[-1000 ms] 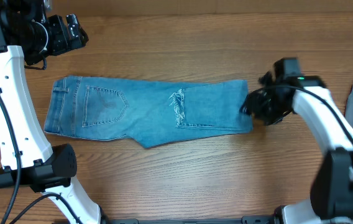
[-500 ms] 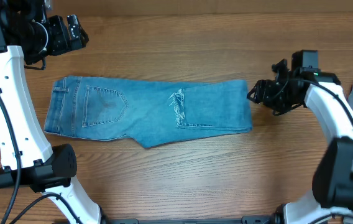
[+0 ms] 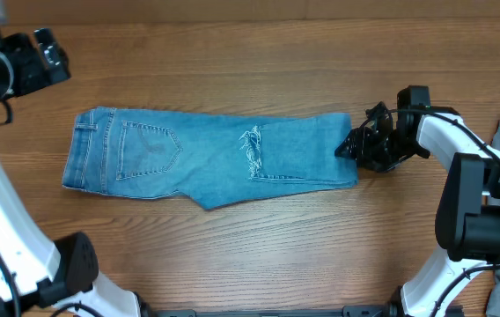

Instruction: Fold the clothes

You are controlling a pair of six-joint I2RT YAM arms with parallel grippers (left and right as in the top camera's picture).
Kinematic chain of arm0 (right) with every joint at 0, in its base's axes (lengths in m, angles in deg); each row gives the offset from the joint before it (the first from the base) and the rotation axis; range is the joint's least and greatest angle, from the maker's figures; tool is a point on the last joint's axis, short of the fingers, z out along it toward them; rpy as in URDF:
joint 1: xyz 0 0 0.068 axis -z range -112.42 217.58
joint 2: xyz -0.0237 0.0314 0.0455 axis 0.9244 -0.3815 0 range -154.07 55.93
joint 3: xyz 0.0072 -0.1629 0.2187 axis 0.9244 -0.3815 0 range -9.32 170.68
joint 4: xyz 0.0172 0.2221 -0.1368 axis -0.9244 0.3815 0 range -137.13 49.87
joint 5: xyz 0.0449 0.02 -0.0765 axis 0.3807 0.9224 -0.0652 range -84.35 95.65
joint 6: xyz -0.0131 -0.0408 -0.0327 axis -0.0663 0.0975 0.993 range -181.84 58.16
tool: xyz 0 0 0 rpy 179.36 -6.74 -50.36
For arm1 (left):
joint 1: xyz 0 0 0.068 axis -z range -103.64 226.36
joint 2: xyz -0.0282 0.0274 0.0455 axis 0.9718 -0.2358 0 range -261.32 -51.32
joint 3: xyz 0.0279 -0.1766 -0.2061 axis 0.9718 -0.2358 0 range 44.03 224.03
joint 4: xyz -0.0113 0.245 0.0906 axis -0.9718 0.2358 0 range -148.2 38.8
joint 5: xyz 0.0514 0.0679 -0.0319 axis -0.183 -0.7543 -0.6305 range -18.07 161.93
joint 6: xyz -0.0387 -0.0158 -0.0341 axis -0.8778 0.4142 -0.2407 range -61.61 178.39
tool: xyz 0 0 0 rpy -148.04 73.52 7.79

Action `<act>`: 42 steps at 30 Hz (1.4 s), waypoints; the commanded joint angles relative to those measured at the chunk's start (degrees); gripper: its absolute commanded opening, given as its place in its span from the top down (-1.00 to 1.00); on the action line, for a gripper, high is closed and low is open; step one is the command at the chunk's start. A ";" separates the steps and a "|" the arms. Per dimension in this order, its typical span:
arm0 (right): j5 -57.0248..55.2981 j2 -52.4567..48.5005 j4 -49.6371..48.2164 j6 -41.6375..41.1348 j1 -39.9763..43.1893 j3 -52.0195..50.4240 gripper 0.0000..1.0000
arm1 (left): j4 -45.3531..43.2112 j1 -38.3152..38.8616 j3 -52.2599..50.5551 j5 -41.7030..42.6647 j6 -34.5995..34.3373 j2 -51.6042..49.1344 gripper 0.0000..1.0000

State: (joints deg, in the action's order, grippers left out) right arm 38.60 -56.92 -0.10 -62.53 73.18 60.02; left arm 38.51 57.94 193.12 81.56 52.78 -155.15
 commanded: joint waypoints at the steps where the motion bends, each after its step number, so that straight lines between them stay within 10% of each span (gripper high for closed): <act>1: 5.88 -1.66 -1.14 2.56 0.24 -1.20 -0.13 | 0.09 0.33 0.17 -1.09 -0.37 0.81 -1.00; 8: 5.68 -1.84 -1.27 4.11 1.11 -0.79 0.92 | 0.09 0.42 0.17 -1.05 -0.39 0.15 -1.00; 27: -12.74 14.93 21.90 0.44 7.61 21.18 0.92 | 0.09 0.42 0.17 -1.09 -0.39 0.13 -1.00; 42: -16.31 14.29 16.41 -10.12 -18.47 19.98 0.92 | 0.09 0.42 0.17 -1.09 -0.39 0.13 -1.00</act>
State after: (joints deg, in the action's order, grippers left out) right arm 24.24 -41.32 17.82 -67.97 59.39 80.06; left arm 38.48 57.99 193.12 81.08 52.78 -154.49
